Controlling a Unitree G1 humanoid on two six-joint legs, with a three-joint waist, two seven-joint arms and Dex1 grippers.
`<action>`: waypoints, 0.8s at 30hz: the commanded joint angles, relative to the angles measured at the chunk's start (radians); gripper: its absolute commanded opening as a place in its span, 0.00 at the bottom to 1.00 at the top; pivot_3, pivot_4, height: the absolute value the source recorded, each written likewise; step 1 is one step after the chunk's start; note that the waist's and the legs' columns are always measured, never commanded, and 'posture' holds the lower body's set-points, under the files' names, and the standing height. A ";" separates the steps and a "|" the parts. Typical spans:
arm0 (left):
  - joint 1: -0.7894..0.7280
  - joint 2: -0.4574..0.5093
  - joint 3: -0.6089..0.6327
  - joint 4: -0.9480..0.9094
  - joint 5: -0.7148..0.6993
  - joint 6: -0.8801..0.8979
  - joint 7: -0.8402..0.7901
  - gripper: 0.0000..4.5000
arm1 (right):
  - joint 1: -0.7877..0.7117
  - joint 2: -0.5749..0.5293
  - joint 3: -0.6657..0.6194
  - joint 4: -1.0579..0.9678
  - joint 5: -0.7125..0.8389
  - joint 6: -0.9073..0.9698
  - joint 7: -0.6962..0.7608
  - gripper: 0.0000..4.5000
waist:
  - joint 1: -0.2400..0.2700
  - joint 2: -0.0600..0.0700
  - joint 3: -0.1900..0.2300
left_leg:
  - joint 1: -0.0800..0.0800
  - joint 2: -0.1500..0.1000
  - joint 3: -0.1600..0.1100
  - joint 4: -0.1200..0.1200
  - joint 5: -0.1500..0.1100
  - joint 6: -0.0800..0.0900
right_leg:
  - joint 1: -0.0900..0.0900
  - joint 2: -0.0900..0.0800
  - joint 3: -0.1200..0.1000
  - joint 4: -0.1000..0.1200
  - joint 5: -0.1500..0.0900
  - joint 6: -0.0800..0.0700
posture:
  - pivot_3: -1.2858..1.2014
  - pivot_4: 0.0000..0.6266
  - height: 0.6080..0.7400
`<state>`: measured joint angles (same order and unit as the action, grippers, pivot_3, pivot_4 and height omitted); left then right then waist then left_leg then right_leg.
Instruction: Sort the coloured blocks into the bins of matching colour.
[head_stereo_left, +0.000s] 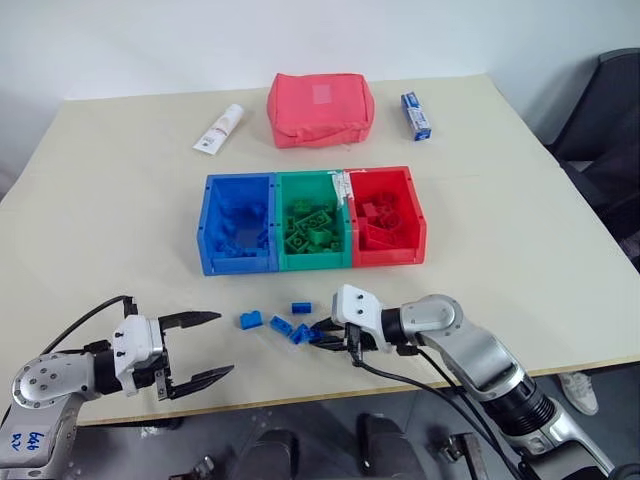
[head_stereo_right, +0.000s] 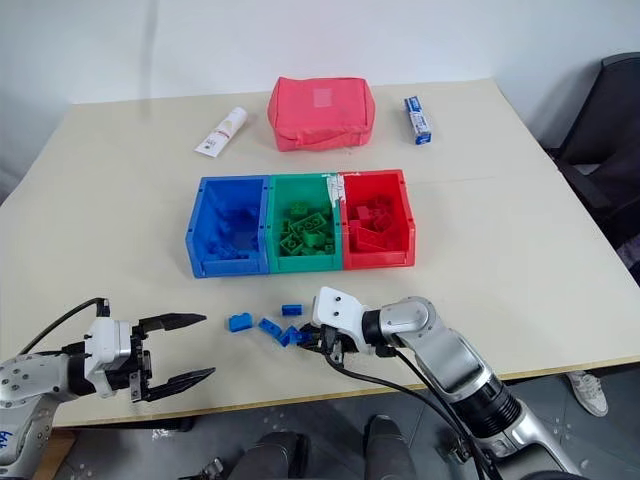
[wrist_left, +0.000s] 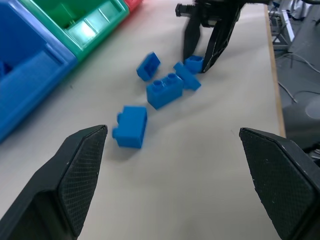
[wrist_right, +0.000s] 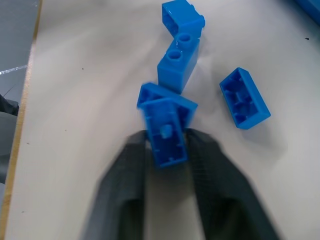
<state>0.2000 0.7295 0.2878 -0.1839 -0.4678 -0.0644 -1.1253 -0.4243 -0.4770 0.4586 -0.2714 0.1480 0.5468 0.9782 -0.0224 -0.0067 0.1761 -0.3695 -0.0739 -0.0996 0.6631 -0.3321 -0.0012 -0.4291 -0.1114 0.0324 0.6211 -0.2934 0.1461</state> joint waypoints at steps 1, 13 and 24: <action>-0.001 -0.018 0.043 -0.037 -0.042 0.023 0.048 1.00 | -0.049 0.007 -0.053 -0.047 0.066 0.027 0.025 0.09 | -0.002 0.000 0.000 | 0.000 0.000 0.000 0.000 0.000 0.000 | 0.000 0.000 0.000 0.000 0.000 0.000 | 0.52 0.24 1.00; 0.050 -0.095 0.114 -0.005 -0.059 0.043 0.138 1.00 | -0.594 0.399 -0.126 0.523 0.009 -0.085 -0.189 0.09 | -0.014 0.000 0.000 | 0.000 0.003 0.000 -0.002 0.000 -0.004 | -0.007 0.002 -0.001 0.007 -0.003 -0.006 | 0.52 0.24 1.00; 0.019 -0.114 0.106 -0.031 -0.061 0.052 0.187 1.00 | -0.689 0.437 -0.165 0.789 -0.042 -0.309 -0.167 0.64 | -0.016 0.000 0.000 | -0.003 0.000 0.000 -0.001 0.000 -0.003 | -0.009 0.001 -0.003 0.009 -0.003 -0.006 | 0.52 0.24 1.00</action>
<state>0.2187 0.6146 0.3807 -0.1850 -0.5206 -0.0069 -0.9470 -1.1152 -0.0253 0.3289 0.5708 0.0936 0.2841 0.7924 -0.0384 -0.0071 0.1758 -0.3722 -0.0734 -0.0992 0.6620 -0.3322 -0.0039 -0.4384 -0.1100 0.0298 0.6297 -0.2960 0.1404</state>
